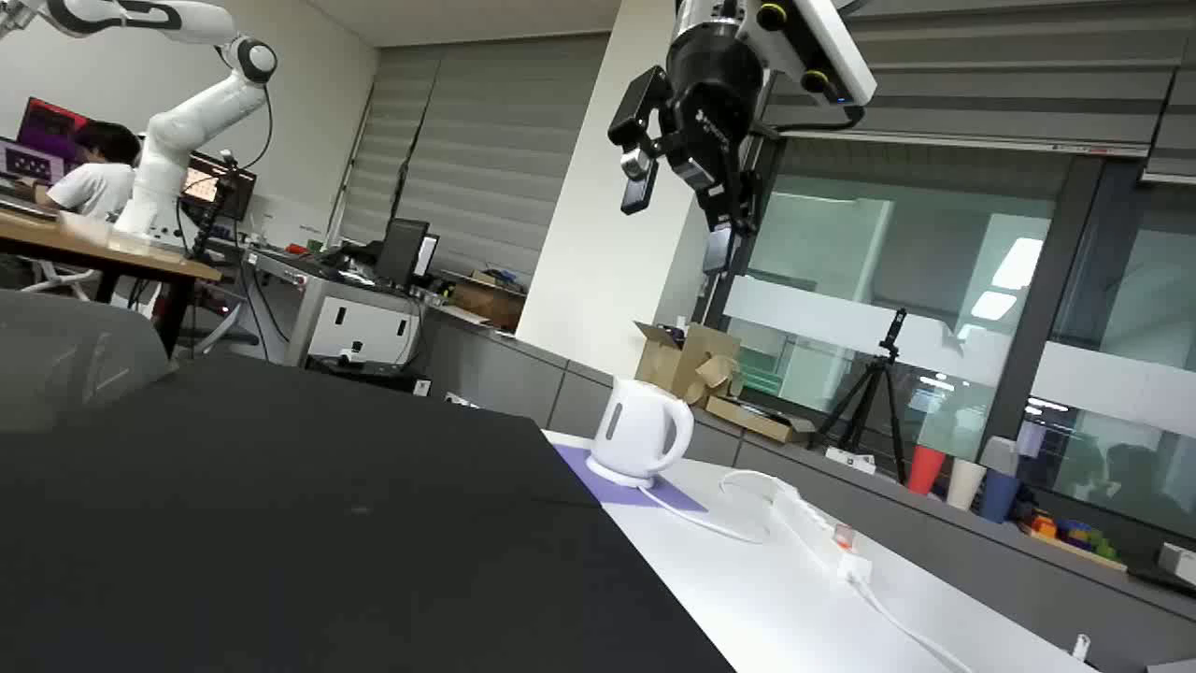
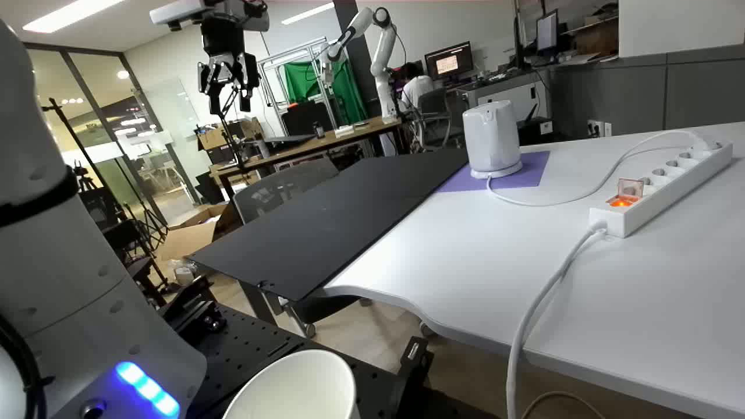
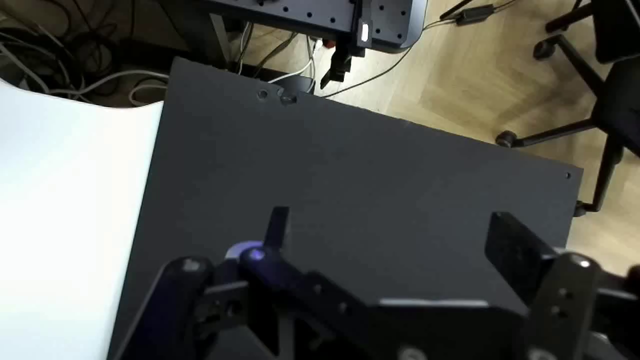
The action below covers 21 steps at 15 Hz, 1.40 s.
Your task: Turn the switch on the kettle on
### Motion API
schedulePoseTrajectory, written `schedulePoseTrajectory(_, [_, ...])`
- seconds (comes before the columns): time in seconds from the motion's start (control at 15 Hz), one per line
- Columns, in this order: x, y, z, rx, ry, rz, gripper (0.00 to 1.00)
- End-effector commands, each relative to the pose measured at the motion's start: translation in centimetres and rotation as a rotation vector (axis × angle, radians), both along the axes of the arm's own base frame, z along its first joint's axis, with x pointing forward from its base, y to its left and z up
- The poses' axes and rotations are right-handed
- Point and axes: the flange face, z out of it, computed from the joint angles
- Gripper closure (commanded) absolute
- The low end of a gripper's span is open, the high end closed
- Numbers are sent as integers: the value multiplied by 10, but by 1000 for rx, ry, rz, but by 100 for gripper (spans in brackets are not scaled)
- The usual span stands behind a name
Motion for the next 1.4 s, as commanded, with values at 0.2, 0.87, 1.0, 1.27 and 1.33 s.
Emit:
schedulePoseTrajectory(0.2, [1,0,1,0,-1,0,0])
schedulePoseTrajectory(0.87, [1,0,1,0,-1,0,0])
schedulePoseTrajectory(1.0, [1,0,1,0,-1,0,0])
schedulePoseTrajectory(1.27, [13,-12,-2,-53,-38,34,0])
schedulePoseTrajectory(1.33, [20,-20,-2,-67,-49,54,0])
